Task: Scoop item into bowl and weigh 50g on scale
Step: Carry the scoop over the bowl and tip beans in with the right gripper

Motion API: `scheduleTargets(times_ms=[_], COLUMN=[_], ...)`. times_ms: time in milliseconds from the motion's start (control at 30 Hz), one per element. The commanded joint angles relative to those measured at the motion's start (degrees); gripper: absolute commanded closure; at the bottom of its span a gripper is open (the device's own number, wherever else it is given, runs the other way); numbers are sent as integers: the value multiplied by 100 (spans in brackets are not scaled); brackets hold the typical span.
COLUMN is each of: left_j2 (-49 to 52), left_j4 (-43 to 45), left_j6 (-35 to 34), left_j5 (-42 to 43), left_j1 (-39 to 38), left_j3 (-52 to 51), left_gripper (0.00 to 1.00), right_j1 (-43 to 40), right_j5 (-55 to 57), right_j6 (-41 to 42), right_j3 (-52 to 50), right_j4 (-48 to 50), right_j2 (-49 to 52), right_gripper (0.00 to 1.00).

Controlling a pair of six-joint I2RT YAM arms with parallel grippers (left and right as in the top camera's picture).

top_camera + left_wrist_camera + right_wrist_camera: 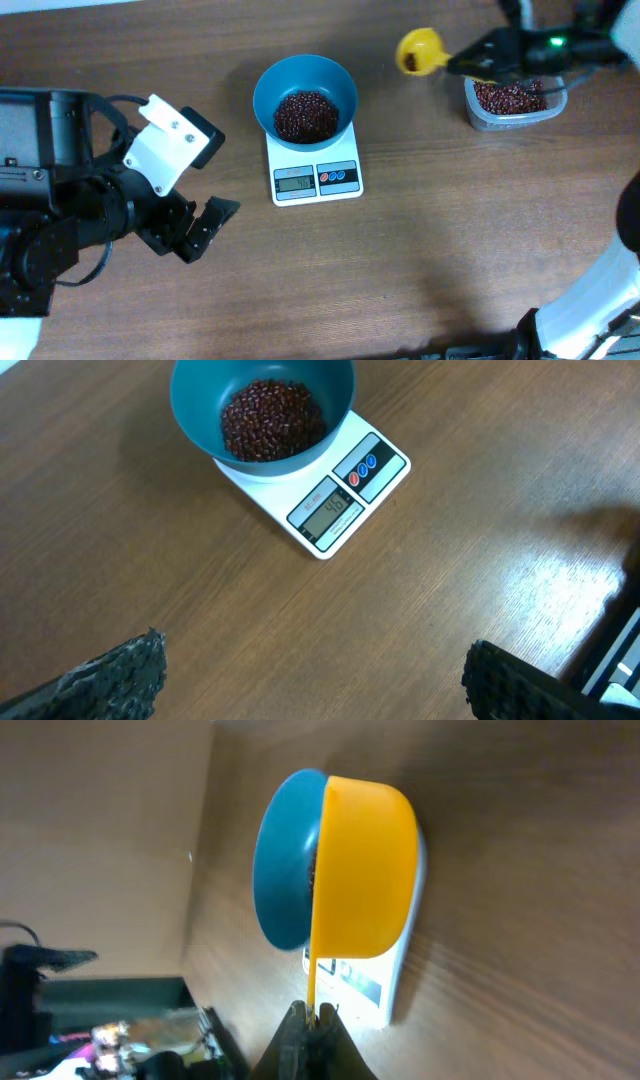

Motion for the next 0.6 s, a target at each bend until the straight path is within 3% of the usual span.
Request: scheduleTargets(times_ms=[0, 100, 267, 367, 567], left_j2=[-13, -13, -13, -13, -13], left_j4=[11, 11, 11, 11, 11], left_j6=[109, 109, 109, 109, 109], left_j5=[81, 79, 81, 81, 79], left_j1=[15, 15, 15, 15, 15], left_j3=[0, 0, 0, 0, 0], left_gripper=[1, 1, 1, 1, 1], right_j1=[833, 1561, 1805, 1899, 2120], right_j5=[-155, -92, 247, 2057, 1729], right_j6=[-4, 225, 219, -109, -407], right_j3=[-4, -4, -4, -7, 0], right_j4=[664, 1703, 2124, 2142, 2396], right_j2=[28, 28, 28, 31, -42], right_gripper=[96, 96, 96, 96, 96])
